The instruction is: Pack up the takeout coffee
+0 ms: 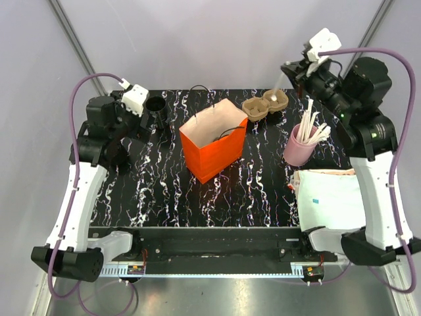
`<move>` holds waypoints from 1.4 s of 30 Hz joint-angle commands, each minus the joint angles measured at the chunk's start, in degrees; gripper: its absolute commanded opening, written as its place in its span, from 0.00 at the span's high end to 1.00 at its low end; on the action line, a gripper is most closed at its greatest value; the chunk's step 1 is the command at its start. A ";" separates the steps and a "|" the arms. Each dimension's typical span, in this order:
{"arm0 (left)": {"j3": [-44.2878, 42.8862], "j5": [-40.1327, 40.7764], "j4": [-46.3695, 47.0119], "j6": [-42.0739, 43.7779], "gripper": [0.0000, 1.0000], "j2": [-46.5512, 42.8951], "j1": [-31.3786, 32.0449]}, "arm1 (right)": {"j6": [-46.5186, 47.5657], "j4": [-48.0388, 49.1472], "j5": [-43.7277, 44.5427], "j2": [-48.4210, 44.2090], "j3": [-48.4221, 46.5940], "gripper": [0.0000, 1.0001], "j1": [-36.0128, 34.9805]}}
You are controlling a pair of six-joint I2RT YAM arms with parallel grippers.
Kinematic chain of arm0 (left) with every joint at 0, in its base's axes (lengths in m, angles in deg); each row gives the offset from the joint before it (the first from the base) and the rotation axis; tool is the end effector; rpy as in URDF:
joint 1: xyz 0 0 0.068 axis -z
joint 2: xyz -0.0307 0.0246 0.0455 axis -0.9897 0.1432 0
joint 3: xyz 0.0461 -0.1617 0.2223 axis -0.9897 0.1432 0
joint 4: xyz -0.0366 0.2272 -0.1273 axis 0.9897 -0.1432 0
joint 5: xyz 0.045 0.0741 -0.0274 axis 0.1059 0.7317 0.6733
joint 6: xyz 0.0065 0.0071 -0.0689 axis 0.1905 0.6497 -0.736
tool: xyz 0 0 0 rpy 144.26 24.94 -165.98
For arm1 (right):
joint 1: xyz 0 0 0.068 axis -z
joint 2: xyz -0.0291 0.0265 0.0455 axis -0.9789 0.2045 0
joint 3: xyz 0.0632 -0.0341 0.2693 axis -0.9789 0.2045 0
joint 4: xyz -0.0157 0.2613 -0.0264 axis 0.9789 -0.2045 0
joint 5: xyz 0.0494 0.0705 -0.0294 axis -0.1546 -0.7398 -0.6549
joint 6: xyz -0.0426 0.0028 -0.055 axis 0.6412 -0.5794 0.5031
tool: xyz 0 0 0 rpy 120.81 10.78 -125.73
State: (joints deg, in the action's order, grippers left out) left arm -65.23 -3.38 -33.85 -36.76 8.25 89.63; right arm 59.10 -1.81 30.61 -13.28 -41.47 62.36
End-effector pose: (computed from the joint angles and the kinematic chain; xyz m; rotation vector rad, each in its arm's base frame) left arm 0.2411 -0.0421 0.4164 0.5874 1.9052 -0.0103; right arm 0.2197 0.0801 0.5705 -0.7200 1.3255 0.1405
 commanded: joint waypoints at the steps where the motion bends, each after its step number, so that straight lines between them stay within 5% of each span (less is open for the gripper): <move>1: -2.70 -3.44 -0.30 -1.11 0.01 0.79 -1.70 | 1.22 -3.80 -0.21 5.56 -6.57 0.95 -8.58; 11: -2.79 -4.76 -0.47 -2.86 0.01 2.02 -3.20 | 10.89 -6.00 4.90 14.27 -10.18 0.95 -26.95; 22: -0.42 -7.39 0.23 -3.66 0.01 0.18 -5.75 | 13.27 -4.15 7.01 24.56 -12.46 0.96 -34.44; 28: 0.29 -8.36 0.40 -3.75 0.01 -1.32 -6.19 | 13.18 -3.63 7.89 26.85 -12.29 0.84 -34.53; 35: -0.07 -8.28 0.76 -4.36 0.01 -2.02 -6.45 | 13.18 -5.29 8.86 24.48 -11.06 0.52 -34.61; 42: 0.63 -6.78 2.95 -5.68 0.01 -3.95 -6.63 | 10.11 -8.89 10.70 20.97 -13.08 0.34 -34.70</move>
State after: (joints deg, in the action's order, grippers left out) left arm -64.74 -10.44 -35.29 -41.26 6.92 83.42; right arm 71.38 -9.35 38.81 12.97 -51.51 28.09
